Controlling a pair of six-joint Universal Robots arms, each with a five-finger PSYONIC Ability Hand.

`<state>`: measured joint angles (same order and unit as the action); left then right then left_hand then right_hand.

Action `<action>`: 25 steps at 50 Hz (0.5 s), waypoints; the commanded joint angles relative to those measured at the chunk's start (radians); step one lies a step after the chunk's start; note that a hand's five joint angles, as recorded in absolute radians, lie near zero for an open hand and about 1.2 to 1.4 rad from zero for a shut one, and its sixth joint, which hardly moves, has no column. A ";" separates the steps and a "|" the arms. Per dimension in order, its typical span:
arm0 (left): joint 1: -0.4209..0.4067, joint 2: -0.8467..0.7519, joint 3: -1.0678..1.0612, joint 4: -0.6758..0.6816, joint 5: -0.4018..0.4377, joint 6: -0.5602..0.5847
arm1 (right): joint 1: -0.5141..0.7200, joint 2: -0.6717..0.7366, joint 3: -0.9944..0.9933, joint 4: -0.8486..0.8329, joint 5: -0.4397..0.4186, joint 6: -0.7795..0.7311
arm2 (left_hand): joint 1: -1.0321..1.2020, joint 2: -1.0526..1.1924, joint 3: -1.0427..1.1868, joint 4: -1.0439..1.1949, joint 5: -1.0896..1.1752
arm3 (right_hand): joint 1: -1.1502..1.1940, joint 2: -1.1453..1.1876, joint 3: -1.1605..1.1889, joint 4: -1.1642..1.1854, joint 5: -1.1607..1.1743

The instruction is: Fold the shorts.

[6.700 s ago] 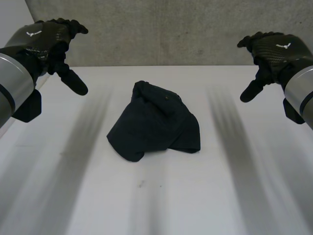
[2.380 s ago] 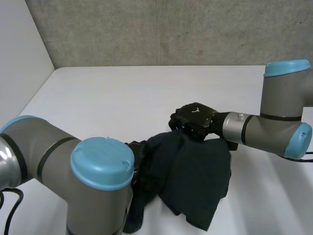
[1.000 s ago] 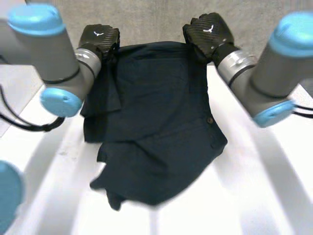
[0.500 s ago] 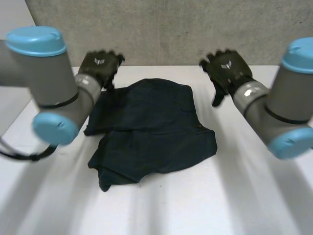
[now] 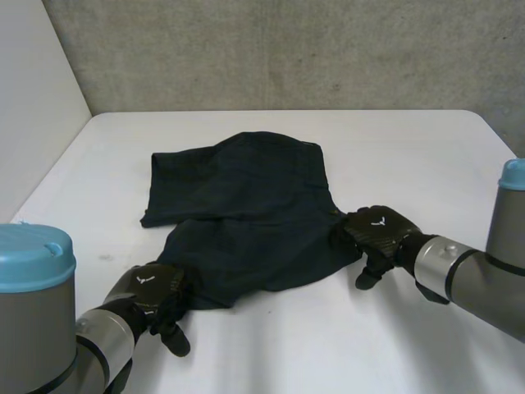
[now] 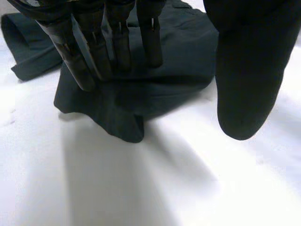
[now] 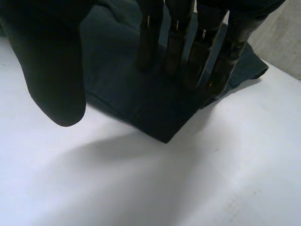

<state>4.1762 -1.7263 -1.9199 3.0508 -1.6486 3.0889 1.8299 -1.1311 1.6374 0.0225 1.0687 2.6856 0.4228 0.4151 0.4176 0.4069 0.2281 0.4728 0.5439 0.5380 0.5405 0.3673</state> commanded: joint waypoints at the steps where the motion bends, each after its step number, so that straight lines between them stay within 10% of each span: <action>1: 0.058 -0.073 0.010 0.138 -0.049 0.011 | 0.005 0.105 -0.070 -0.105 0.013 0.051 | 0.008 0.016 0.013 0.024 0.028 | 0.082 0.011 0.017 0.014 0.013; 20: 0.081 -0.208 0.122 0.161 -0.077 0.020 | 0.101 0.231 -0.203 -0.111 0.031 0.120 | 0.008 0.016 0.013 0.024 0.028 | 0.161 0.090 0.096 0.093 0.092; 25: 0.082 -0.237 0.142 0.163 -0.077 0.020 | 0.127 0.267 -0.238 -0.118 0.075 0.134 | 0.008 0.016 0.013 0.024 0.028 | 0.670 0.599 0.605 0.602 0.601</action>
<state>4.2571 -1.9281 -1.8010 3.2129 -1.7254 3.1096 1.9263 -0.8999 1.4350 -0.0891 1.1021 2.7970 0.4228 0.4112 0.4168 0.4046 0.2265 0.5375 0.6300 0.6225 0.6204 0.4334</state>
